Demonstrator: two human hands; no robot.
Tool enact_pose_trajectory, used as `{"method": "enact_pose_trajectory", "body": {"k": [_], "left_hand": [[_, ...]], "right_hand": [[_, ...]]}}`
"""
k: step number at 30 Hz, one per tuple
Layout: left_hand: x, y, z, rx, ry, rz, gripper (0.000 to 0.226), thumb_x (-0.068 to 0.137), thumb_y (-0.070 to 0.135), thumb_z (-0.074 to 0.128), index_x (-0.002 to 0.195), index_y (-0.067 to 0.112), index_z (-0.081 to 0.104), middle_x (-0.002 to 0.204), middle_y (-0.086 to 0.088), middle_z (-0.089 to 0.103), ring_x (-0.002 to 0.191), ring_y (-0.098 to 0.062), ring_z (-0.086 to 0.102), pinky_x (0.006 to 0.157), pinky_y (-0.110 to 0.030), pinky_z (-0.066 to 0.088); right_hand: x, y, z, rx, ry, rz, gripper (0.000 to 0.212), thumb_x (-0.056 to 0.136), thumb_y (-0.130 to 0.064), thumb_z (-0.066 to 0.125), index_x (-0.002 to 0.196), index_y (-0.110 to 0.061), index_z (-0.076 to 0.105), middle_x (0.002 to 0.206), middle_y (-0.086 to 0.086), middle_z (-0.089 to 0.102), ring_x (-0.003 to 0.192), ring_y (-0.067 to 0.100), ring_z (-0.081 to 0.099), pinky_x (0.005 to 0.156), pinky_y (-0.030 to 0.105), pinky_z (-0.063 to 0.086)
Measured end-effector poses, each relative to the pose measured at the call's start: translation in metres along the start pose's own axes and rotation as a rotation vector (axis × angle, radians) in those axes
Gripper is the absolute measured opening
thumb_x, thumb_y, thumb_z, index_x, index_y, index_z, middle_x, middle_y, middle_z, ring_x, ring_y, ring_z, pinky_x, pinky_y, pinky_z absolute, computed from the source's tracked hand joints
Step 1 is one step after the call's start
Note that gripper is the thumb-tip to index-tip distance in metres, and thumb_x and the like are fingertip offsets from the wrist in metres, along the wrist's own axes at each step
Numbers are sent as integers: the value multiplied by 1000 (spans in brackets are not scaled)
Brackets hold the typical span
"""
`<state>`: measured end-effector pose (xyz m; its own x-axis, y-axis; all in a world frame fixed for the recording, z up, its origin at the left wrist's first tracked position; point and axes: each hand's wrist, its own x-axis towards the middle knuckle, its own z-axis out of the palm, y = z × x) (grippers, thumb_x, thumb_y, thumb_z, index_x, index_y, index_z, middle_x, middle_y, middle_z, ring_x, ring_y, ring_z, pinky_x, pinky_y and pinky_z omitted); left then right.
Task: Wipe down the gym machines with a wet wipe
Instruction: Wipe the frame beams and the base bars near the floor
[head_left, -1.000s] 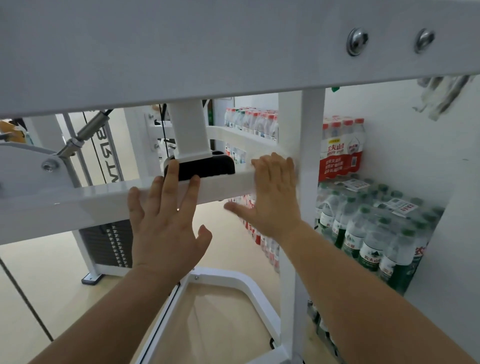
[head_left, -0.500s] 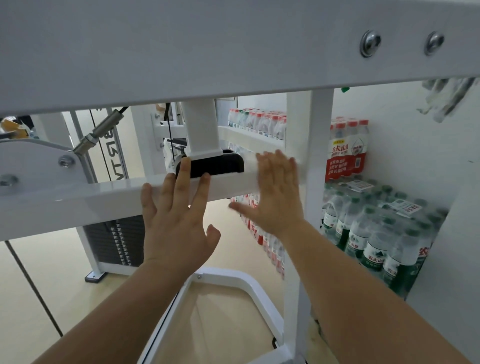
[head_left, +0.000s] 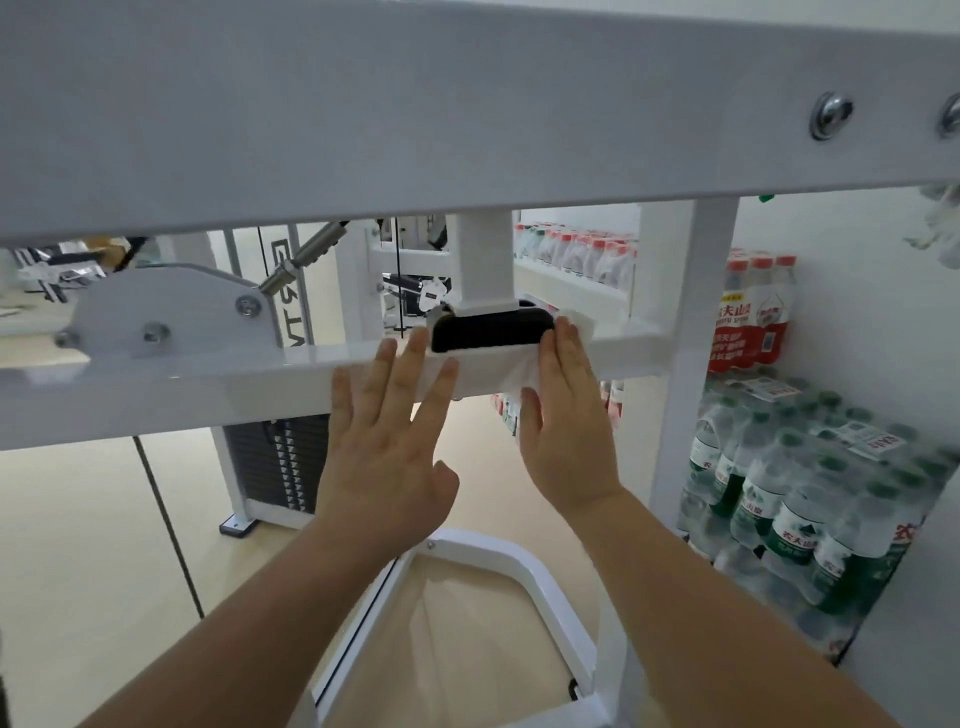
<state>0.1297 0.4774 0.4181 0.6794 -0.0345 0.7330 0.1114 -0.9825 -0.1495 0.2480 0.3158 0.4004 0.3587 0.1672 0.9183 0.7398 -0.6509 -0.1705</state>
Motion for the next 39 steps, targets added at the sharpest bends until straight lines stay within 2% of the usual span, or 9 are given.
{"method": "enact_pose_trajectory", "body": {"k": [5,12,18,21,25,29,32,36,39], "left_hand": [[-37,-60,-9,45,24,-207,97,70,41,63,157,16,27,167,-15,10,154,-39,4,119,-66,6],[-45,-101,-13,33,143,-119,89,70,28,64,154,12,38,162,-13,31,150,-34,25,116,-67,17],[-47,-108,-15,-16,100,-104,90,72,31,60,155,8,34,162,-10,31,152,-29,23,117,-63,19],[-47,-111,-17,-33,62,-109,90,73,31,60,155,9,32,163,-9,31,152,-27,22,118,-63,21],[-51,-116,-18,-95,77,-96,84,76,26,58,154,8,34,163,-8,29,153,-26,21,119,-62,20],[-72,-132,-23,-6,12,-206,97,73,40,60,159,14,23,168,-7,9,156,-29,5,121,-63,7],[-86,-144,-24,39,33,-299,105,71,42,74,159,15,23,167,-14,6,154,-37,2,120,-66,6],[-92,-151,-21,3,55,-361,103,72,41,71,159,19,21,166,-15,8,154,-38,2,120,-64,8],[-95,-156,-21,-12,43,-338,103,72,41,65,161,22,17,167,-13,6,154,-37,3,120,-66,10]], "right_hand": [[-22,-54,25,4,-176,-106,70,103,-27,41,158,4,10,168,23,5,157,36,0,126,52,17],[11,-112,44,46,-252,-619,59,101,-9,49,155,3,27,164,22,24,155,34,18,124,50,24],[35,-105,46,-146,-176,-342,48,109,-28,42,150,-5,46,152,14,50,141,29,46,119,49,32],[23,-136,52,-145,-195,-222,58,106,-35,41,152,-1,39,154,18,44,145,33,37,124,50,21],[14,-156,55,-113,-268,-347,70,103,-40,47,158,-2,26,162,17,31,152,33,24,127,49,13],[16,-123,41,-218,-222,-217,74,102,-54,43,154,-2,33,152,17,41,144,34,34,126,49,17],[19,-150,48,-203,-212,-79,74,99,-58,43,148,-2,39,143,16,45,137,34,38,124,51,19],[15,-206,69,-85,-257,-270,77,98,-57,42,152,-2,36,148,16,42,141,33,34,125,49,16],[21,-178,59,-89,-259,-343,73,98,-57,45,149,-6,41,146,12,47,137,30,40,122,48,24]]}}
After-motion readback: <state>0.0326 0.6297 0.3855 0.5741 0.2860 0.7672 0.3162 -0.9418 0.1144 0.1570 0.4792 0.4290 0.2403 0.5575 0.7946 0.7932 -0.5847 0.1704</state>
